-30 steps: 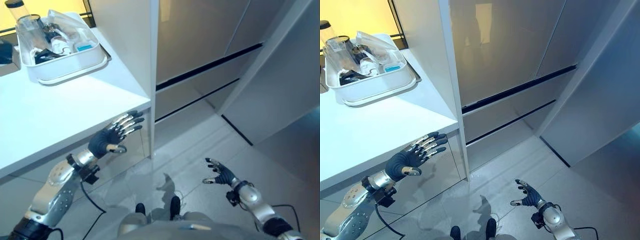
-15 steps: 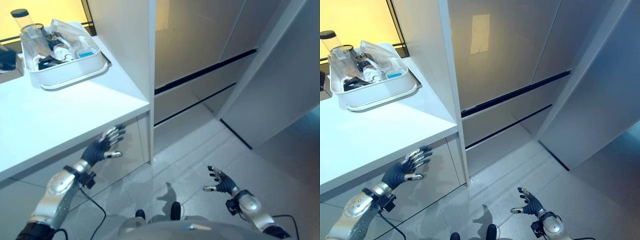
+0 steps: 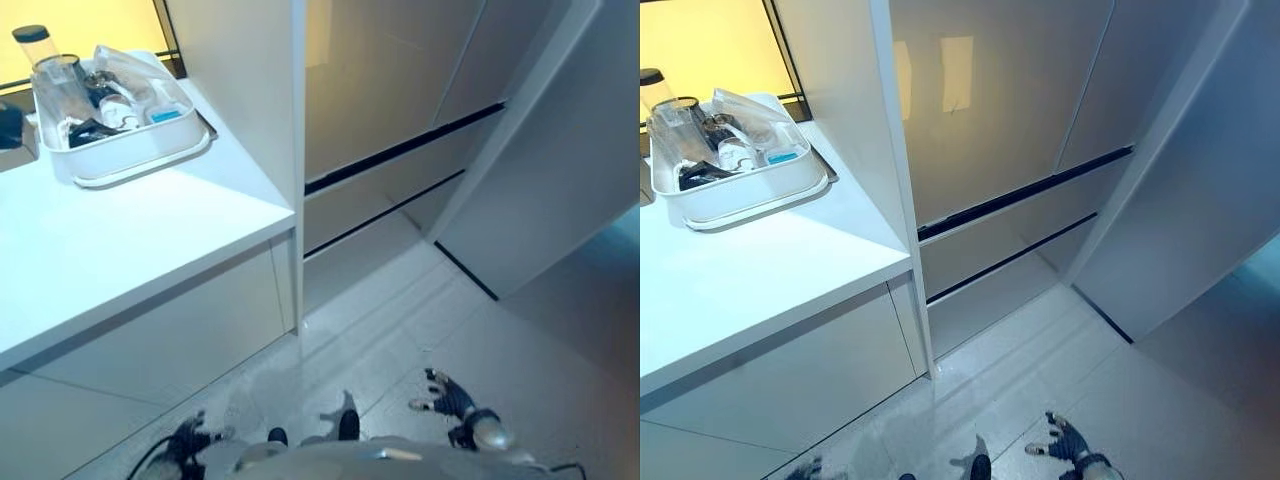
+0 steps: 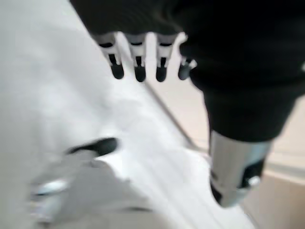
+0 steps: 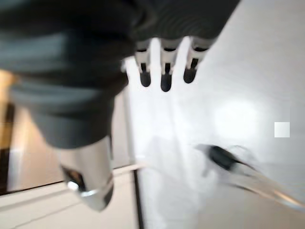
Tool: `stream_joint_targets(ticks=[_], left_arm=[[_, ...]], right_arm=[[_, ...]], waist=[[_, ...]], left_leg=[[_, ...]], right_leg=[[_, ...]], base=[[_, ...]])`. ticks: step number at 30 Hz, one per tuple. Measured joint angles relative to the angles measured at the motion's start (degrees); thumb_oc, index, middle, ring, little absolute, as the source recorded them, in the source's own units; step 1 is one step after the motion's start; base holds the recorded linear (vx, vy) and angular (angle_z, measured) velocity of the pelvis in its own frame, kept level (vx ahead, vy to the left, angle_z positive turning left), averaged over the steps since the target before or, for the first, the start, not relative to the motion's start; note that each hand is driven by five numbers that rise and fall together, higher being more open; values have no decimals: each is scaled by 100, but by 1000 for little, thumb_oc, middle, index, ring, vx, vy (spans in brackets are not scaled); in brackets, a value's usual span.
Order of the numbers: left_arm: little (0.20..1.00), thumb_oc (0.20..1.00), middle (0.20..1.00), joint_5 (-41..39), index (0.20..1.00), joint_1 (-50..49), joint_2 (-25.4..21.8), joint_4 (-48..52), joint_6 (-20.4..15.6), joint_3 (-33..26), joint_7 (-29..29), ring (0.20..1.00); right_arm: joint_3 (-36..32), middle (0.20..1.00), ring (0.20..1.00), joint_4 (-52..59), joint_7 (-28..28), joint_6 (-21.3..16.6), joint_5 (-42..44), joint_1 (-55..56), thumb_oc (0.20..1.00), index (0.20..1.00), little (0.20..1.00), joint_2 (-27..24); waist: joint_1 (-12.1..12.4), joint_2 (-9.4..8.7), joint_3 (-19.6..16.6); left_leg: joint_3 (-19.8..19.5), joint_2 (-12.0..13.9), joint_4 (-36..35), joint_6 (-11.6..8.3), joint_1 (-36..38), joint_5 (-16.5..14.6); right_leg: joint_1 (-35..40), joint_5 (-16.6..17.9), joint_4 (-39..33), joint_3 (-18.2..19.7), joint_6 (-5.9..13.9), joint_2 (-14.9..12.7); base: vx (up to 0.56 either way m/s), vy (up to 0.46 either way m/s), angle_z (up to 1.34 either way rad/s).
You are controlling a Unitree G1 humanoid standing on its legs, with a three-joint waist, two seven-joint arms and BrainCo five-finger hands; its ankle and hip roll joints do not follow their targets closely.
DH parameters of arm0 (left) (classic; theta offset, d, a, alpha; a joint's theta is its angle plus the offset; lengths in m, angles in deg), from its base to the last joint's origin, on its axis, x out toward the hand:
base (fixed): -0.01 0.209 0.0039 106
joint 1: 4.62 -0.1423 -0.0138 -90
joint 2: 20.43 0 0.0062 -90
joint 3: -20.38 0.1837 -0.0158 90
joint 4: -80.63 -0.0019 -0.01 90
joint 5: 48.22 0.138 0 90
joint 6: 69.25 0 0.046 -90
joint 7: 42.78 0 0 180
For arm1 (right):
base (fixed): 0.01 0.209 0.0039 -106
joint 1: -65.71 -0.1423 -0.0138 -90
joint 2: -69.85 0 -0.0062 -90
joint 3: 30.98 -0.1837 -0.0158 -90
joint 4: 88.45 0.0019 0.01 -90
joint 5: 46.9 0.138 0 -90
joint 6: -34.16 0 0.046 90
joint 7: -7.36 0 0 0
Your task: Take the drinks into the refrigerator
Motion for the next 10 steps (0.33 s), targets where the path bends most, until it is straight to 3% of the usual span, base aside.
stream_joint_targets(ticks=[10], left_arm=[[1000,1000,1000,-37,1000,-9,243,134,53,18,-99,1000]], right_arm=[[2,1000,1000,-358,-112,236,-81,-78,1000,1000,1000,138]], waist=[[8,41,-63]], left_leg=[[-52,2,-3,31,8,-32]], right_leg=[[35,-9,0,-44,-16,-4]], base=[[7,7,2]])
